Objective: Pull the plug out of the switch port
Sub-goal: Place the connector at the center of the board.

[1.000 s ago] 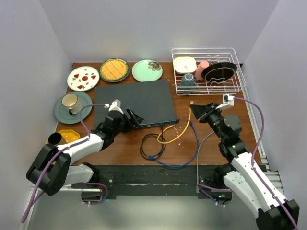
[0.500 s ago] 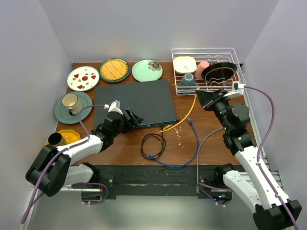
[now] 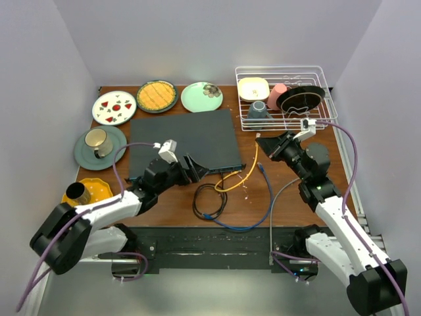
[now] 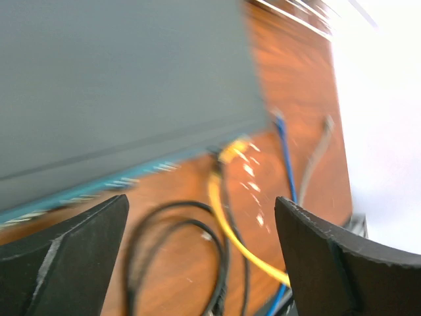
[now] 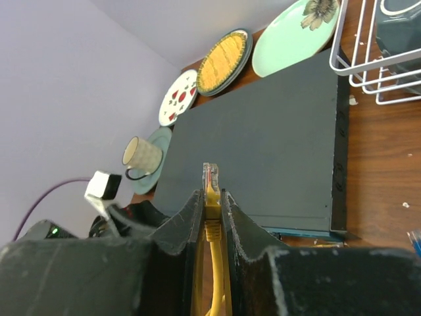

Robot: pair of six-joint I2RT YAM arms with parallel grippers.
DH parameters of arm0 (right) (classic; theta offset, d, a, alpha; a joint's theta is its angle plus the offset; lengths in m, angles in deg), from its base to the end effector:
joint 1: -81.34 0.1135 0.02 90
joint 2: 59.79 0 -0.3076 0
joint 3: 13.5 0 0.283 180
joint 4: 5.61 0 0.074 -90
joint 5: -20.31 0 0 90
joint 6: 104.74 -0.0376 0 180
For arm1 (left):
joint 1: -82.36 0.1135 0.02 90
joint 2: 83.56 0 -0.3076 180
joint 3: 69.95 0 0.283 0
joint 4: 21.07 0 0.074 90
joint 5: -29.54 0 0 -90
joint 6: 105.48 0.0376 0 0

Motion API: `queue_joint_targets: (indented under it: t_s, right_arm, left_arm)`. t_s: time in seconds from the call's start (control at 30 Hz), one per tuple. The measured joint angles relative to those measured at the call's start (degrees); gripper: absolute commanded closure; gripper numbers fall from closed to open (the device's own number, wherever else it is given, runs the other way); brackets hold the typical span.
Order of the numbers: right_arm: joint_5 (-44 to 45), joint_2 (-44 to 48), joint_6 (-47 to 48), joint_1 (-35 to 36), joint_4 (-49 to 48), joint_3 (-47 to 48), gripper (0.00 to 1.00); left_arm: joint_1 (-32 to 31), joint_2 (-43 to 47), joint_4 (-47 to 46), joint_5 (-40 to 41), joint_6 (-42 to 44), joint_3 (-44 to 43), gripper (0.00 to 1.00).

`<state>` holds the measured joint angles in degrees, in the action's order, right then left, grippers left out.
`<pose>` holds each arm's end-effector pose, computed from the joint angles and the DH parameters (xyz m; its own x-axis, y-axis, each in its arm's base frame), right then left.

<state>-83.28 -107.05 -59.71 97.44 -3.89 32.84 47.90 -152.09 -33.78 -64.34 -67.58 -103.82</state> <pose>0.1942 0.0652 0.3298 -0.3812 0.6050 -0.6991 -0.3190 0.6237 0.7136 0.1994 -0.1399 0.1971 -0.6756 -0.4912 -0.5498 0.1354 0.6504 -0.7474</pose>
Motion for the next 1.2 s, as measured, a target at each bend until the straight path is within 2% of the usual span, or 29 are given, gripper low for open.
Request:
queue_joint_targets:
  t_s: [0.17, 0.27, 0.37, 0.5, 0.57, 0.67, 0.77, 1.0, 1.07, 1.1, 1.17, 1.2]
  right_arm:
    - [-1.31, -0.76, 0.00, 0.00, -1.16, 0.00, 0.97]
    - [-1.77, -1.60, 0.00, 0.00, -1.40, 0.00, 0.97]
    - [-2.56, -2.29, -0.07, 0.00, -2.38, 0.00, 0.97]
    - [-3.06, -3.41, -0.61, 0.00, -4.28, -0.31, 0.96]
    - [-3.80, -4.00, -1.03, 0.00, -5.14, -0.79, 0.96]
    - [-4.59, -4.44, -1.53, 0.00, -5.75, -1.46, 0.96]
    - [-5.55, -4.46, -1.75, 0.02, -5.97, -1.68, 0.96]
    - [-7.13, -4.46, -2.03, 0.00, -7.67, -1.73, 0.96]
    - [-7.21, -4.46, -2.05, 0.00, -8.02, -1.92, 0.96]
    - [-7.26, -4.48, -2.08, 0.00, -8.20, -2.12, 0.95]
    - [-7.54, -4.50, -2.16, 0.00, -8.48, -2.60, 0.96]
    - [-7.67, -4.52, -2.25, 0.00, -8.50, -2.78, 0.96]
  left_arm:
    - [-9.44, 8.81, -5.14, 3.13, 10.03, 0.48, 0.00]
    - [-11.10, 16.33, -13.20, 3.96, 15.02, 5.27, 0.00]
    - [-12.04, 20.96, -10.78, 2.58, 22.40, 4.20, 0.00]
    - [-14.67, 15.85, -3.30, -1.33, 30.97, -6.95, 0.00]
    - [-18.01, 13.55, -1.99, -2.47, 34.67, -10.23, 0.00]
    - [-24.74, 10.29, 0.59, -2.58, 40.70, -12.74, 0.00]
    - [-28.92, 4.37, 2.58, -2.89, 44.61, -15.06, 0.00]
    - [-30.99, -5.51, 4.33, 0.42, 47.34, -15.02, 0.00]
    - [-31.19, -5.95, 4.24, 3.50, 47.54, -14.88, 0.07]
    - [-31.19, -6.12, 4.00, 4.98, 47.78, -14.88, 0.22]
    - [-31.19, -6.86, 3.13, 7.39, 48.22, -14.88, 0.42]
    - [-31.19, -7.41, 2.99, 8.20, 48.39, -14.88, 0.64]
